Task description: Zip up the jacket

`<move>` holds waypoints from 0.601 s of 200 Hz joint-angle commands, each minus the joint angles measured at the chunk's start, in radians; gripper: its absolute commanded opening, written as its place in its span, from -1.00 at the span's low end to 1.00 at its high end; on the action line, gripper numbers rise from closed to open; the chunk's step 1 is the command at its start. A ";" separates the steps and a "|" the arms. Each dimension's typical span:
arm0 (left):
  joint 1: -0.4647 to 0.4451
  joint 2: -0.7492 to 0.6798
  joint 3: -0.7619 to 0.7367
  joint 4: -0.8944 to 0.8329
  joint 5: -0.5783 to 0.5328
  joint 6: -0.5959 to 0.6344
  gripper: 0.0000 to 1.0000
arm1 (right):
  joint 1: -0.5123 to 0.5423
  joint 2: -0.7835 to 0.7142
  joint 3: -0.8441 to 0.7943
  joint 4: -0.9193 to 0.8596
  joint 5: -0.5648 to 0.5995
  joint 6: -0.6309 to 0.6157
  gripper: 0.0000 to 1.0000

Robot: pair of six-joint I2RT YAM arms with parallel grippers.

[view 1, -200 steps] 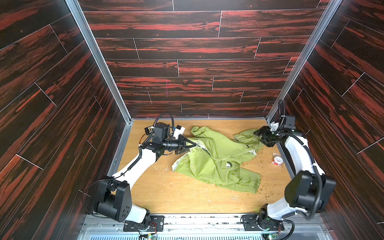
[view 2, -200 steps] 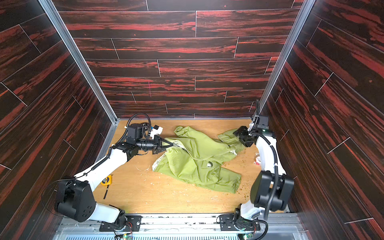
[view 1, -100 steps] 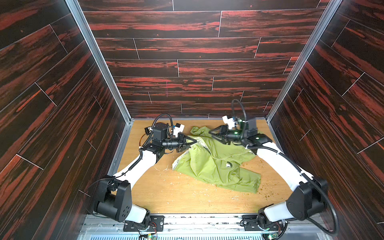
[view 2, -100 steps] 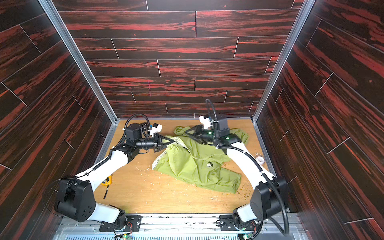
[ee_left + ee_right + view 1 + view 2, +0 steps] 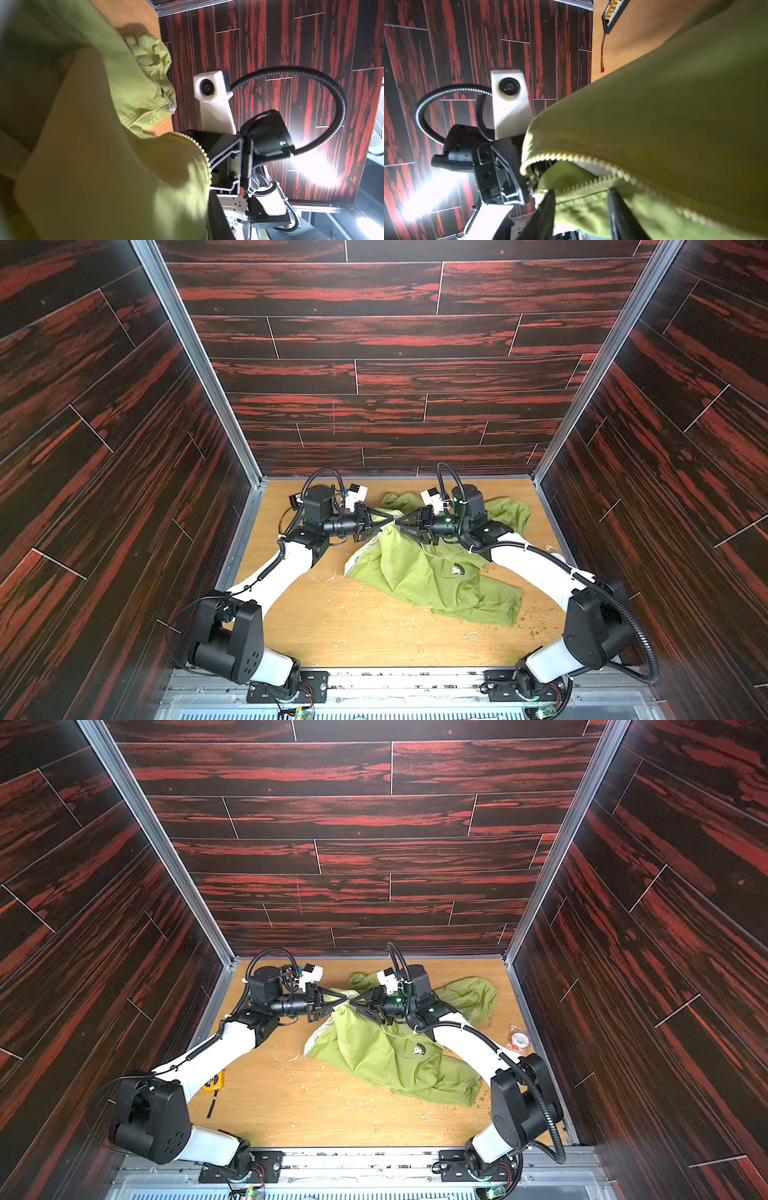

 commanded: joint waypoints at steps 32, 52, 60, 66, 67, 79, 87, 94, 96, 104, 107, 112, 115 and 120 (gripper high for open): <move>0.000 -0.028 -0.014 0.048 0.016 -0.025 -0.93 | 0.009 -0.015 -0.055 0.013 0.016 -0.099 0.21; 0.000 -0.031 -0.017 0.048 0.017 -0.026 -0.93 | 0.009 -0.006 -0.101 0.090 -0.010 -0.076 0.03; 0.000 -0.033 -0.016 0.047 0.015 -0.026 -0.92 | 0.011 -0.003 -0.120 0.129 -0.022 -0.061 -0.01; 0.000 -0.034 -0.018 0.047 0.016 -0.026 -0.91 | 0.015 -0.002 -0.125 0.136 -0.022 -0.059 -0.02; 0.000 -0.034 -0.018 0.047 0.016 -0.026 -0.91 | 0.014 -0.001 -0.126 0.136 -0.022 -0.059 -0.02; 0.000 -0.034 -0.023 0.047 0.016 -0.025 -0.89 | 0.020 0.006 -0.124 0.127 -0.022 -0.068 0.00; 0.000 -0.034 -0.026 0.046 0.016 -0.026 -0.86 | 0.024 0.017 -0.121 0.125 -0.029 -0.073 0.03; 0.000 -0.034 -0.032 0.045 0.014 -0.024 -0.83 | 0.025 0.026 -0.120 0.125 -0.031 -0.073 0.06; 0.000 -0.034 -0.033 0.041 0.014 -0.022 -0.82 | 0.026 0.029 -0.121 0.124 -0.033 -0.073 0.07; 0.000 -0.031 -0.037 0.017 0.009 -0.010 -0.79 | 0.029 0.039 -0.123 0.124 -0.034 -0.073 0.09; 0.000 -0.030 -0.038 0.005 0.007 -0.003 -0.76 | 0.028 0.044 -0.124 0.124 -0.035 -0.073 0.10; 0.000 -0.027 -0.039 -0.017 0.002 0.011 -0.72 | 0.029 0.051 -0.128 0.124 -0.035 -0.073 0.10; 0.000 -0.027 -0.039 -0.035 -0.002 0.022 -0.69 | 0.031 0.054 -0.130 0.126 -0.034 -0.072 0.10; 0.000 -0.025 -0.039 -0.075 -0.011 0.045 -0.65 | 0.032 0.059 -0.137 0.128 -0.032 -0.071 0.09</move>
